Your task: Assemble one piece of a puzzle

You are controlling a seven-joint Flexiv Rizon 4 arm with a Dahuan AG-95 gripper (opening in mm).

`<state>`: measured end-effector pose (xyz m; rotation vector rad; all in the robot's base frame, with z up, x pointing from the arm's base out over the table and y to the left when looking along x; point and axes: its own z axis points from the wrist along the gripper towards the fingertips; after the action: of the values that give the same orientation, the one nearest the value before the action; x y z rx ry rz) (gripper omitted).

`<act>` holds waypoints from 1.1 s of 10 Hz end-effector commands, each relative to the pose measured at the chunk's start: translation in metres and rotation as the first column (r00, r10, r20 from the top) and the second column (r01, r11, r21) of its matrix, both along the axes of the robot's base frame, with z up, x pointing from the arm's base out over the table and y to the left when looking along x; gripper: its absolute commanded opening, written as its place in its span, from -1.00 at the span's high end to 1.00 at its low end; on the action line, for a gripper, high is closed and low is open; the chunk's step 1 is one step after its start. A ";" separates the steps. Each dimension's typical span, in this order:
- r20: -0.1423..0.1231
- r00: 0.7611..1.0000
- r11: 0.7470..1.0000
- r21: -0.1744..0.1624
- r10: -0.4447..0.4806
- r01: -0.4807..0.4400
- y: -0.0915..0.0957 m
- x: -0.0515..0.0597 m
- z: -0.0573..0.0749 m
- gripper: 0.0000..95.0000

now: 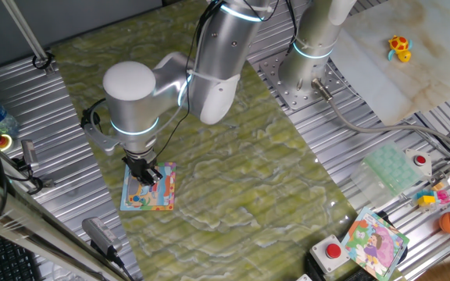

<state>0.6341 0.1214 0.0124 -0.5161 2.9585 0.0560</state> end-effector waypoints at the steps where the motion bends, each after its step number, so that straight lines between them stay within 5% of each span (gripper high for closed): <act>1: -0.002 1.000 1.000 -0.003 -0.002 0.002 0.001 0.000 0.000 1.00; 11: -0.024 1.000 1.000 -0.010 -0.011 0.011 0.002 -0.001 -0.001 1.00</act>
<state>0.6335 0.1232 0.0120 -0.5053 2.9844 0.0438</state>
